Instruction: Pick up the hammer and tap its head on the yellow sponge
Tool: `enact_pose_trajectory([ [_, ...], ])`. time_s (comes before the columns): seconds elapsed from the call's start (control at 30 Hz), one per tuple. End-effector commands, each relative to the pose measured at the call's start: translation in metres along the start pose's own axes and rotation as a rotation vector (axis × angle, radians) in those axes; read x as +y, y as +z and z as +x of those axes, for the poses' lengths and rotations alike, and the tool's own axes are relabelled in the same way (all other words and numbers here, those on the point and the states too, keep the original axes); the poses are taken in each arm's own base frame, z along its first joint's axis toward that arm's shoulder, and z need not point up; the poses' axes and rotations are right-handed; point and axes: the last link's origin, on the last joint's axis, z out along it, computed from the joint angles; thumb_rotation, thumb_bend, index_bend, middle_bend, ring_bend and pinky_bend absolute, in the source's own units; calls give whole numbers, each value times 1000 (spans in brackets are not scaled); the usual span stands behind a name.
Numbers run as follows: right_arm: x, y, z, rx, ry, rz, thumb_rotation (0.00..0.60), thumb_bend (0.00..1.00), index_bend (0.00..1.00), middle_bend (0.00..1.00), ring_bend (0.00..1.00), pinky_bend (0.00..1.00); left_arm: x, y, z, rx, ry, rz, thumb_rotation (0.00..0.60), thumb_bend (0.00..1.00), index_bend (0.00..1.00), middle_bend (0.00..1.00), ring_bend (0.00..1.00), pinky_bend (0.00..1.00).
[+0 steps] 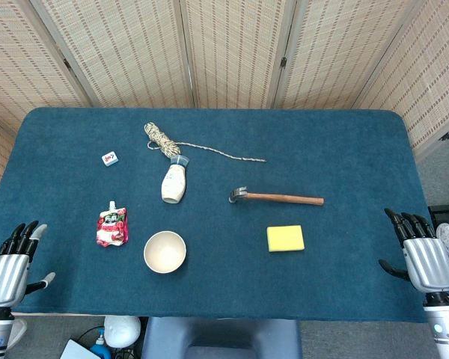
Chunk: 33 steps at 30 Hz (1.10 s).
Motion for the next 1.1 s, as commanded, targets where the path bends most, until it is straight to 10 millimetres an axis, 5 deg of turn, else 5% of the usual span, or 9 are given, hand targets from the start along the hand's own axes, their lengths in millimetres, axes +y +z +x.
enact_pose_trajectory([
  [0.03,0,0,0,0,1,-3,600,35,87,187,130,162,0,1,1,5,-3,2,600,144,110,86,47,232],
  [0.47,-14,14,-6,-8,-24,20,600,35,87,187,130,162,-4,1,2,15,-7,1,600,144,114,86,47,232],
  [1.1,-97,107,-38,-151,3,160,600,119,188,281,152,169,-21,-12,4,21,-7,47,600,144,131,86,47,232],
])
